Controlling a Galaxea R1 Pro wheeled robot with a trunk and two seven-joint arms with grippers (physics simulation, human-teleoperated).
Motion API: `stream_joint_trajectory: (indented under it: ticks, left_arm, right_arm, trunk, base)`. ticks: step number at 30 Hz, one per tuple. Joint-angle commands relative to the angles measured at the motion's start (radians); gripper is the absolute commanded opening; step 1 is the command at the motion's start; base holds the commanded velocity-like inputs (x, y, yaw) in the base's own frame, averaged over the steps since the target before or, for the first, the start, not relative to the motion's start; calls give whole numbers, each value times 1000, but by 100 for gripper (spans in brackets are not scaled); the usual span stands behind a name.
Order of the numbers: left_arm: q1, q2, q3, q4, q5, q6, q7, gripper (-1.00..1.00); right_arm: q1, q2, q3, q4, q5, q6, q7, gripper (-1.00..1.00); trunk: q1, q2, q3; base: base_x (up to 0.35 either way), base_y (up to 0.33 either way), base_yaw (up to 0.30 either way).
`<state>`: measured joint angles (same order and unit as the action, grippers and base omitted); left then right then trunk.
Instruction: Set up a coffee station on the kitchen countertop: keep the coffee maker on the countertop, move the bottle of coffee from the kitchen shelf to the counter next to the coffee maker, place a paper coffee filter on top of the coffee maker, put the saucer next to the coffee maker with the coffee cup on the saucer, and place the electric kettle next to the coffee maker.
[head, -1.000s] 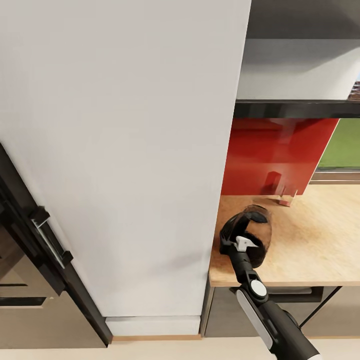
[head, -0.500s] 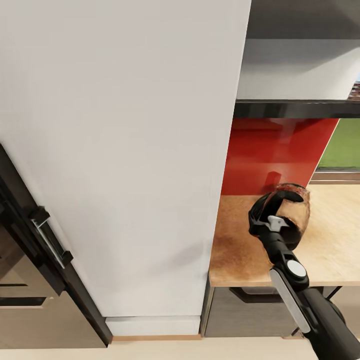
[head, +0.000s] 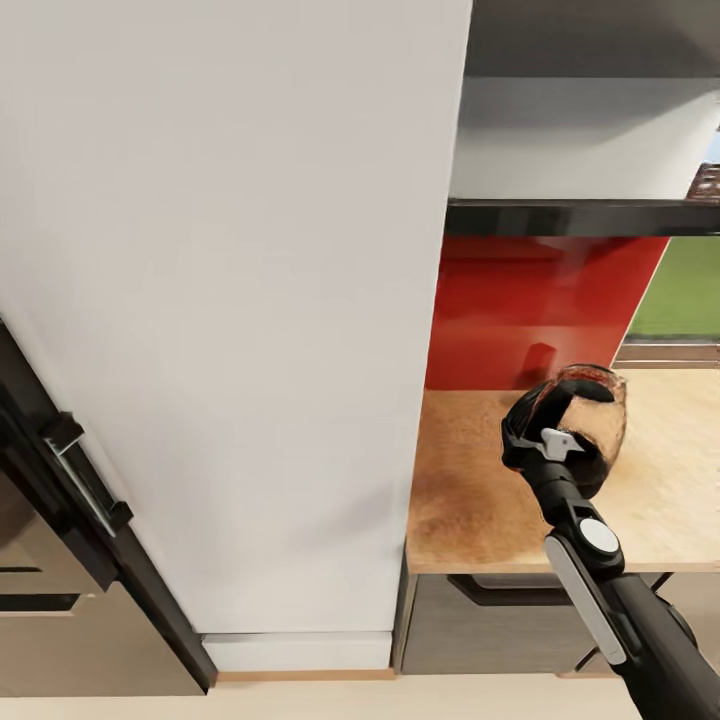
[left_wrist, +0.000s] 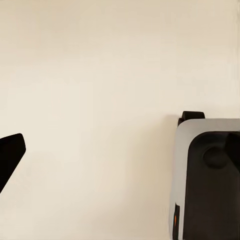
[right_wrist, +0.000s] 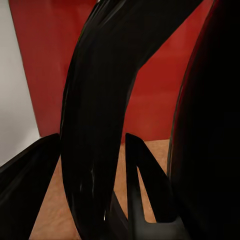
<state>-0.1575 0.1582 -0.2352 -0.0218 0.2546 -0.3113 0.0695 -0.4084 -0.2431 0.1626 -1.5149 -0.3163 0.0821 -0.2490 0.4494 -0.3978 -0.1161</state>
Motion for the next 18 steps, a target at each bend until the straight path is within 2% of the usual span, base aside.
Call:
stream_joint_trajectory:
  ticks: [1,12,18]
  left_arm:
    - [-1,0,-9,0,7,-3,4,100]
    - [-2,-1,-6,-3,9,-2,4,100]
    - [-1,0,-6,-3,9,-2,4,100]
  right_arm:
    - [-1,-1,3,-4,-3,4,-9,-100]
    - [0,-2,1,-8,-3,2,-9,-100]
    - [0,-2,0,-8,-3,2,-9,-100]
  trunk:
    - [1,-2,-2]
    - [1,-2,-2]
    - [1,-2,-2]
  base:
    - [0,-259,0]
    - [0,-268,-6]
    - [0,-269,-189]
